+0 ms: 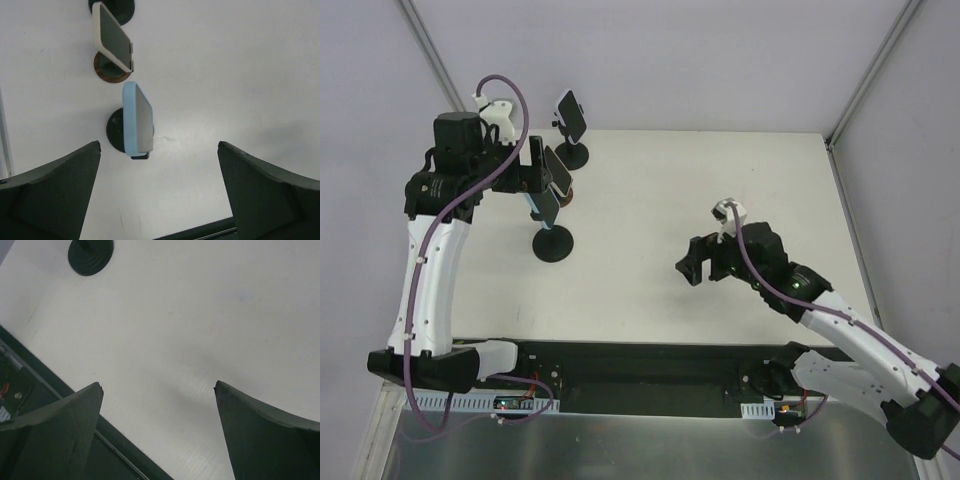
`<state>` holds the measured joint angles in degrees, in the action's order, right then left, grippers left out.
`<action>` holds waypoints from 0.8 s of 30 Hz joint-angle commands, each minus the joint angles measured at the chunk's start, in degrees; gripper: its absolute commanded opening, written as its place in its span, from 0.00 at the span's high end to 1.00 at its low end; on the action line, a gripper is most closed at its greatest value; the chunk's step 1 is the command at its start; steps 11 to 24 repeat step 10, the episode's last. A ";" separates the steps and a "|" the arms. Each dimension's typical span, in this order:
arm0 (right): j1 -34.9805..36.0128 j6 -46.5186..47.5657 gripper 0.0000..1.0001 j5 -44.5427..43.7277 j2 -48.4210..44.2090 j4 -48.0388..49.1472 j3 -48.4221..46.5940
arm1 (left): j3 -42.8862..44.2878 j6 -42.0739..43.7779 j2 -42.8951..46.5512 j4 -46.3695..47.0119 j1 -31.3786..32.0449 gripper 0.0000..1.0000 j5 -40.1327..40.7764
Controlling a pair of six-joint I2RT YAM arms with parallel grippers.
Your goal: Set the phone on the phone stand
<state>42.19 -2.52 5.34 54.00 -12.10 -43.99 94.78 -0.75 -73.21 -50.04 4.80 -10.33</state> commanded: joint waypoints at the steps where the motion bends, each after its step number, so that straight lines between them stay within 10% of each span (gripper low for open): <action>1: -0.36 -0.38 0.02 -13.42 -10.03 -10.47 1.79 | -0.38 -3.55 9.72 9.85 1.26 0.01 -9.52; 10: -0.27 2.17 0.00 -24.85 -42.90 -22.70 2.07 | -20.24 -2.85 22.22 41.23 19.60 0.01 -29.73; 24: -0.27 2.17 0.00 -24.85 -42.90 -22.70 2.07 | -20.24 -2.85 22.22 41.23 19.60 0.01 -29.73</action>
